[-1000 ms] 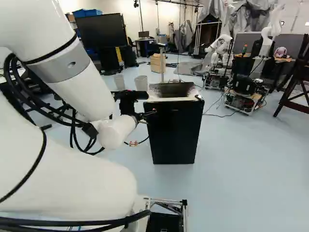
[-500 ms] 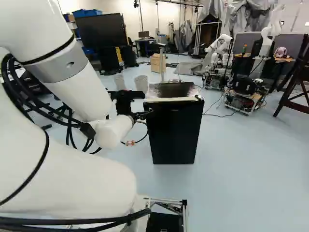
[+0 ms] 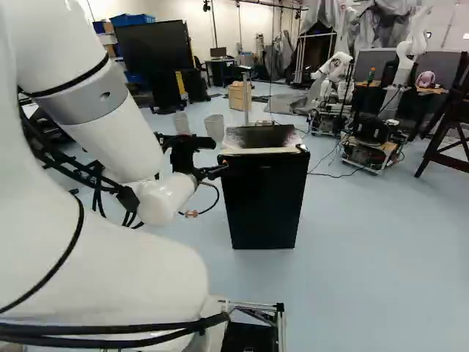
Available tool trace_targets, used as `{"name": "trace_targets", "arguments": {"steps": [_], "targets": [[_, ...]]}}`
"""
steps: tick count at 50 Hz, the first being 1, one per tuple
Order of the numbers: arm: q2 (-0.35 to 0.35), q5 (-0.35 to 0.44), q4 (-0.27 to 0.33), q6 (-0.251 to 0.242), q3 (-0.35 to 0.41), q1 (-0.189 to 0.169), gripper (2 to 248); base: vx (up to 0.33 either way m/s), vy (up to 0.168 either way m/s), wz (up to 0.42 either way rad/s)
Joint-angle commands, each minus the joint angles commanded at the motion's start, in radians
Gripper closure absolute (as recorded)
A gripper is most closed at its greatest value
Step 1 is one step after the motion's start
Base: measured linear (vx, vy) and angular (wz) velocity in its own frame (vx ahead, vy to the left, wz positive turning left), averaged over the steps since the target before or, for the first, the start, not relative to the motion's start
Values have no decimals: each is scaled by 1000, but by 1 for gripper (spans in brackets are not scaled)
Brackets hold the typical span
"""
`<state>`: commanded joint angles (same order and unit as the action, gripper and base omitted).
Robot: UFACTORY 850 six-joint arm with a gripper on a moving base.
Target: Grab a drink from the fridge
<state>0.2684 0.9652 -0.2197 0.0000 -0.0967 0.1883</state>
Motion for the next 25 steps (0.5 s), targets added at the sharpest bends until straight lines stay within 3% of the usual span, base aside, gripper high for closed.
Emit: {"name": "trace_targets", "arguments": {"steps": [25], "targets": [[-12,53,-206,0,-10,105,3,0,0,0]]}}
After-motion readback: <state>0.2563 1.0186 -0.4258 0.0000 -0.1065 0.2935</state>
